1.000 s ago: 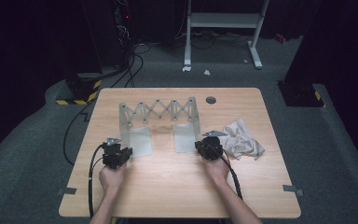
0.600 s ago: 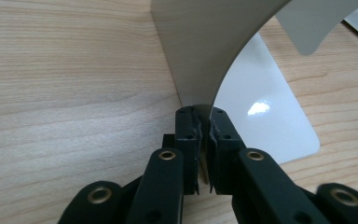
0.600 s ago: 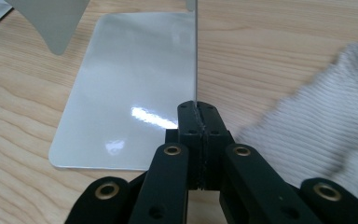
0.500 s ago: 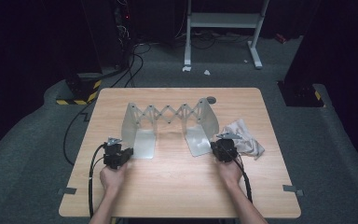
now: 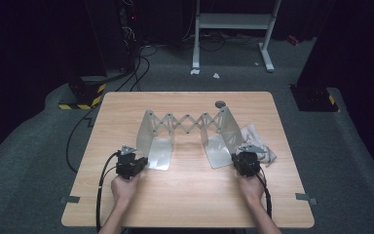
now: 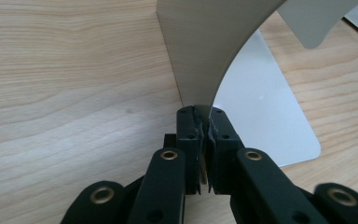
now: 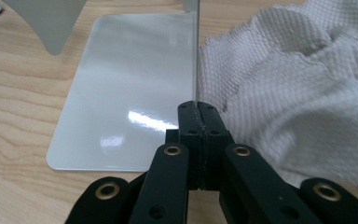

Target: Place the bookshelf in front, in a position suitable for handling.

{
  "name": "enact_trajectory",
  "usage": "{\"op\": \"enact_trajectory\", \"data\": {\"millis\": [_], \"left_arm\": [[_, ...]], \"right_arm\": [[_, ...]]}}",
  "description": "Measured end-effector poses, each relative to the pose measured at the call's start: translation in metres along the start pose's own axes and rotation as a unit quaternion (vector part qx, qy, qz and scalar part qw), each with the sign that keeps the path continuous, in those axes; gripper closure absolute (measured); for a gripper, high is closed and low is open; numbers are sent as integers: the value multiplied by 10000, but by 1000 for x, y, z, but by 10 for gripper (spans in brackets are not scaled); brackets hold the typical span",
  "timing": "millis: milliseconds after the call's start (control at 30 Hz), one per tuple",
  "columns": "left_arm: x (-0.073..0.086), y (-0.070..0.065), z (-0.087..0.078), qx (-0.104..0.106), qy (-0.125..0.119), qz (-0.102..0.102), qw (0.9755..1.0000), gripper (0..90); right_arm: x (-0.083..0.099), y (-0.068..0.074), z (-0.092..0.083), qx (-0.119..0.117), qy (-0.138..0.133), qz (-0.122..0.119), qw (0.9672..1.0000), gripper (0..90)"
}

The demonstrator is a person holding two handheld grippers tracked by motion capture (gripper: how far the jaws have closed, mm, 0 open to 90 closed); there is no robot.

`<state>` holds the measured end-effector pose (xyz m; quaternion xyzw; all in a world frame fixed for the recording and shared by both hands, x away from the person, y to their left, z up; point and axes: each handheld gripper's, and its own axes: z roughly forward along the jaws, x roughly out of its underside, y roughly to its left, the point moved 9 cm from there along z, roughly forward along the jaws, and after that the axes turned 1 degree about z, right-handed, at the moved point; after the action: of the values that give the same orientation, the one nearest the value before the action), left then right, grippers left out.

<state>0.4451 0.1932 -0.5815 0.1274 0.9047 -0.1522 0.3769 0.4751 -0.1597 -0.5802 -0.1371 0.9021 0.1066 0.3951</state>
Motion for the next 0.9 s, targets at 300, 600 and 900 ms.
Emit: {"op": "enact_trajectory", "data": {"millis": [300,600,900], "left_arm": [[5,-20,1,123,-43,125,9998,845],[6,-26,3,70,-157,254,9995,743],[5,-16,5,-285,-247,393,9985,464]], "right_arm": [[9,-15,-12,82,-9,108,9999,900],[11,-17,-16,-4,-61,102,9999,794],[3,-35,-51,40,-448,52,9990,556]]}}
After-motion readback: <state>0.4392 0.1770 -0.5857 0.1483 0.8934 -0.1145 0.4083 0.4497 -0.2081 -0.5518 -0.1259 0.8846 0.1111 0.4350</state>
